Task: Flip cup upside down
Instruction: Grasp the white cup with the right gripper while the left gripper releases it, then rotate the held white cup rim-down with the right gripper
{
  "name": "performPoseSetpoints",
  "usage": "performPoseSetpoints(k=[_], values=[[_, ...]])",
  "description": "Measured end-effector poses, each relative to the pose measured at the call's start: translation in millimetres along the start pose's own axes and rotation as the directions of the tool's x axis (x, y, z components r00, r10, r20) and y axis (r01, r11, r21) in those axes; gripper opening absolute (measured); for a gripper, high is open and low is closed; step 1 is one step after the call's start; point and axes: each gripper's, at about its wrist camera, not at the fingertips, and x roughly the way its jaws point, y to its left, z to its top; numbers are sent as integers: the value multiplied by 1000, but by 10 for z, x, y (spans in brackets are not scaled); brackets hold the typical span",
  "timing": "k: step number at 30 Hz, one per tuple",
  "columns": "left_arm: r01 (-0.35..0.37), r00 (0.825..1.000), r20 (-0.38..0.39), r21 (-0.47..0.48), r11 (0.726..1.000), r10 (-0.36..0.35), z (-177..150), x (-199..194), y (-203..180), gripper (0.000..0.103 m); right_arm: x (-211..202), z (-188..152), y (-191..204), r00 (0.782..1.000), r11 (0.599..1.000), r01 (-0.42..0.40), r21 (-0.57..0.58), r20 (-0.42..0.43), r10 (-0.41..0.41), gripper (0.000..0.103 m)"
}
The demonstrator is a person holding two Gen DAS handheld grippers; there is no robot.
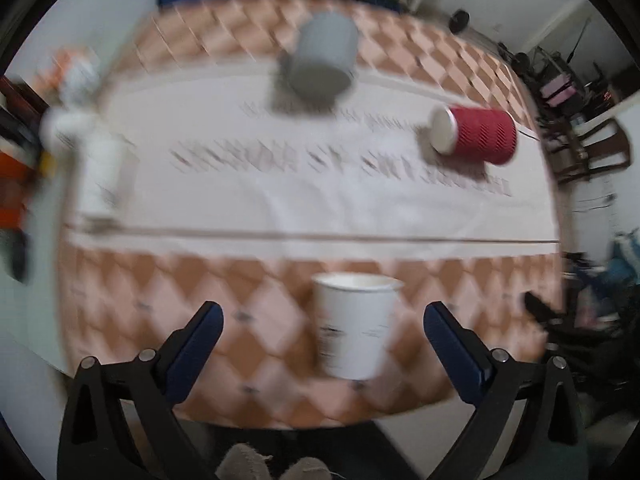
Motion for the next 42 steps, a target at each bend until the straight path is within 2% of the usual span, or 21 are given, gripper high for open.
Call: performPoseSetpoints(k=[3,5,6,8,9,10,11,13,16,18,22,24,26,28,30,33,35,37,39,41,42], values=[[-149,986,77,12,989,147,-148,-96,166,103,-175,81,384,997,967,59,-247,63,-45,93],[-213,974,84,0,977,212,-255,-23,288,103,-229,52,722,993,887,103,-450,99,-66,93],[-259,964,65,-2,966,259,-340,88,366,103,-235,-12,954,986,802,156,-577,137,-94,92],[-311,950,13,-3,950,311,-475,314,460,103,-196,-201,1346,965,587,260,-767,227,-130,92],[-321,947,-10,-10,947,320,-537,416,514,103,-121,-385,1570,945,397,327,-858,296,-140,91],[-325,945,-23,-16,945,325,-570,486,545,103,-64,-491,1688,933,285,358,-889,331,-141,89],[-335,942,-41,-24,942,334,-627,579,591,103,33,-646,1805,915,118,396,-911,381,-134,87],[-348,936,-70,-39,937,345,-718,752,619,103,219,-880,1946,884,-162,437,-885,456,-100,82],[-339,937,-117,-82,937,329,-846,911,782,103,446,-1079,2022,864,-422,438,-793,502,-46,80],[-338,937,-130,-99,936,324,-890,966,848,103,574,-1137,2064,856,-540,429,-724,517,-13,79],[-334,938,-140,-120,935,317,-936,1024,970,103,823,-1232,2098,844,-686,412,-600,535,40,73],[-338,936,-145,-130,932,319,-929,1039,1040,103,957,-1266,2090,838,-729,400,-556,544,45,69],[-337,937,-144,-140,931,318,-908,1028,1109,103,999,-1254,2114,834,-741,400,-539,549,51,69],[-345,935,-138,-151,927,326,-891,1007,1188,103,963,-1188,2152,851,-715,382,-586,525,25,67],[-355,933,-128,-163,920,337,-872,967,1298,103,897,-1048,2232,875,-642,351,-681,483,-35,67],[-373,927,-123,-179,910,355,-813,926,1417,103,818,-837,2296,911,-483,288,-827,392,-127,67],[-385,922,-118,-193,903,368,-764,893,1504,103,777,-618,2313,935,-332,228,-915,301,-189,67],[-389,921,-109,-203,898,374,-720,865,1567,103,755,-351,2296,954,-145,147,-979,178,-239,67],[-392,920,-100,-209,896,380,-694,834,1579,103,766,-9,2218,963,113,49,-992,18,-268,67],[-393,920,-94,-216,894,382,-673,810,1600,103,792,111,2076,963,274,5,-962,-69,-261,67],[-392,920,-91,-221,893,381,-655,802,1625,103,822,270,1992,959,388,-30,-921,-136,-249,67]])
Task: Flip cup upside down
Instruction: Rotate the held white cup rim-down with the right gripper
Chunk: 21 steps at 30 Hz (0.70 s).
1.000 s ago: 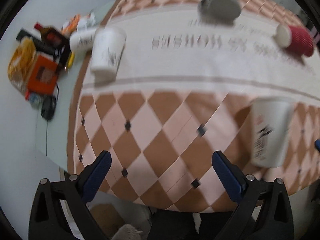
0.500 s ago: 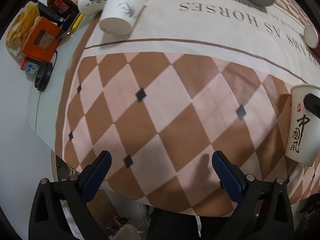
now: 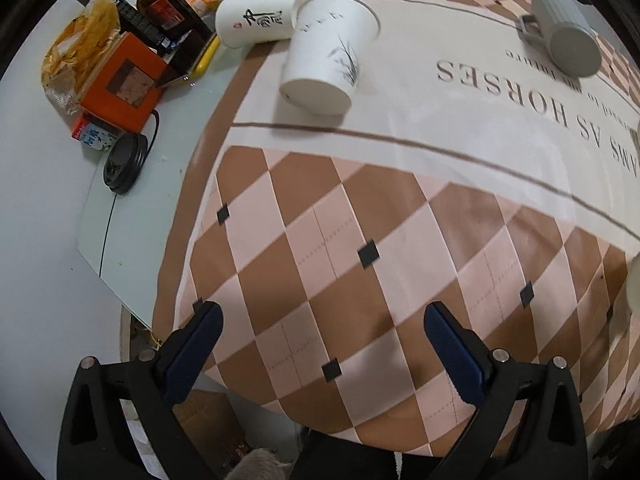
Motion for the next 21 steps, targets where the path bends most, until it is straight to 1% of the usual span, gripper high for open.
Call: performPoseSetpoints(k=[2,3,4,5,6,8,9,10,11,12,14,15,16,17,18,20,21], values=[[3,1000,3,-6,1000,-3,26,-18,-4,103,40,-18,-240,994,984,-111,141,0,112,67],[5,1000,6,-6,1000,-5,50,-17,7,103,85,-33,-388,981,953,-191,237,6,195,67],[7,1000,9,-4,1000,-7,65,-28,-4,103,148,-56,-514,963,911,-258,322,10,269,67],[9,1000,13,-2,1000,-9,57,-57,-34,103,192,-73,-568,952,882,-290,372,15,307,67],[11,1000,18,3,1000,-11,71,-62,-38,103,277,-119,-675,932,829,-334,449,23,363,67],[15,1000,20,10,1000,-15,80,-72,-65,103,395,-186,-809,900,745,-383,546,41,433,67],[16,1000,21,17,1000,-17,83,-71,-78,103,473,-234,-879,877,684,-412,602,57,477,67],[17,1000,21,21,1000,-18,78,-81,-97,103,545,-276,-929,856,633,-431,643,70,512,67],[20,1000,20,27,999,-20,79,-78,-110,103,588,-309,-957,845,603,-440,666,79,530,67],[24,1000,17,34,999,-25,74,-73,-124,103,634,-350,-1006,830,559,-450,697,94,551,68],[34,999,9,44,998,-35,67,-67,-152,103,666,-392,-1084,821,526,-453,720,108,560,70],[41,999,4,48,998,-41,65,-62,-164,103,678,-405,-1126,819,518,-454,725,111,562,72],[45,999,1,50,998,-45,61,-65,-180,103,704,-370,-1212,821,522,-447,726,102,562,77],[50,999,0,53,997,-50,59,-66,-195,103,699,-370,-1246,832,535,-434,725,95,546,78],[54,999,0,56,997,-54,61,-67,-211,103,671,-352,-1281,849,557,-422,716,97,519,78],[73,997,-2,61,995,-73,71,-73,-247,103,560,-266,-1289,875,594,-398,699,95,474,78],[80,997,-2,64,995,-80,79,-77,-270,103,542,-248,-1303,883,601,-395,695,107,457,78]])
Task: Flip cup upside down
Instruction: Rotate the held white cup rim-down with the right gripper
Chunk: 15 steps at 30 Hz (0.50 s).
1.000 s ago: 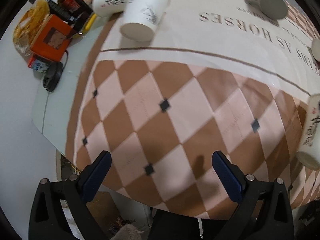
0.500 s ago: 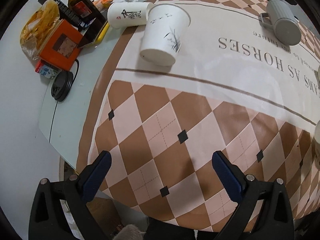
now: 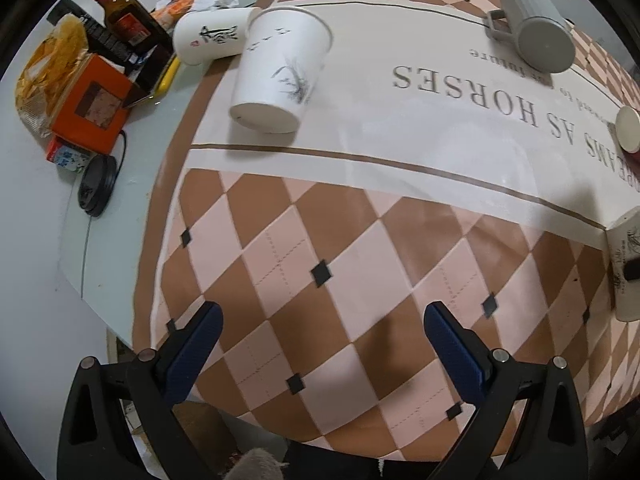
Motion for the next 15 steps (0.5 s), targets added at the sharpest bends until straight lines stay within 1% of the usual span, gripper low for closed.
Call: performPoseSetpoints(k=[1,3,5,6,7,8,9,11,12,15], values=[[5,1000,-2,3,1000,-5,11,3,-18,103,0,25,34,1000,1000,-2,-4,13,2,76],[25,1000,-9,7,1000,-25,37,8,-58,103,-14,41,69,999,1000,-24,3,46,24,61],[47,999,-12,5,999,-47,70,4,-93,103,-105,88,82,995,999,-32,14,91,30,61],[68,998,-11,1,998,-68,96,0,-115,103,-170,77,87,991,999,-41,20,131,38,61],[95,995,-12,-2,995,-95,126,2,-141,103,-242,79,80,985,998,-49,29,170,44,61],[114,993,-15,-5,993,-114,148,10,-160,103,-336,66,64,973,997,-66,45,224,54,61],[147,989,-23,-10,989,-148,190,27,-192,103,-448,50,42,954,994,-93,63,291,71,61],[177,984,-30,-14,984,-177,250,56,-233,103,-590,-35,36,914,988,-126,88,398,81,61],[190,981,-33,-13,982,-191,300,82,-272,103,-690,-53,11,876,983,-149,109,476,80,61],[206,978,-29,6,979,-206,416,139,-368,103,-811,-66,-73,777,960,-221,171,626,67,61]])
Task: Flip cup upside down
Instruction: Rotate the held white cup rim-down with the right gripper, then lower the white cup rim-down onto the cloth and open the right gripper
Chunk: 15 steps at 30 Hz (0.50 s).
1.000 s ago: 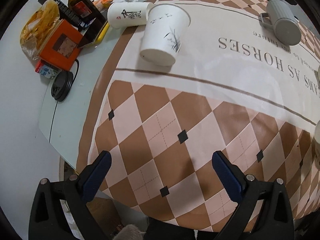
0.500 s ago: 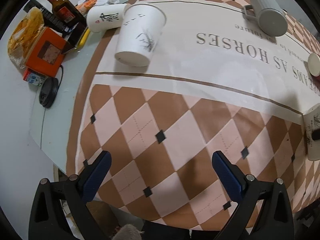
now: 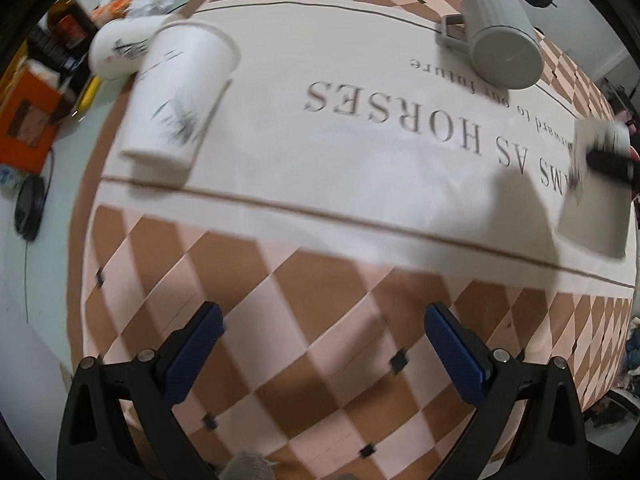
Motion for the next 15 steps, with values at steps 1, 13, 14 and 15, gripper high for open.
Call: performPoseSetpoints(k=[1,13,14,15], values=[[1,1000,6,11,1000,-1,46,27,-35,103,11,36,-14,999,1000,-5,20,37,4,61],[-51,998,37,93,994,48,257,137,-320,103,168,-258,106,959,998,38,40,280,-48,61],[-53,998,38,94,994,50,255,133,-348,103,159,-309,138,958,998,47,34,282,-55,61],[-53,998,39,96,994,49,246,125,-367,103,145,-353,151,957,998,51,34,283,-59,62]])
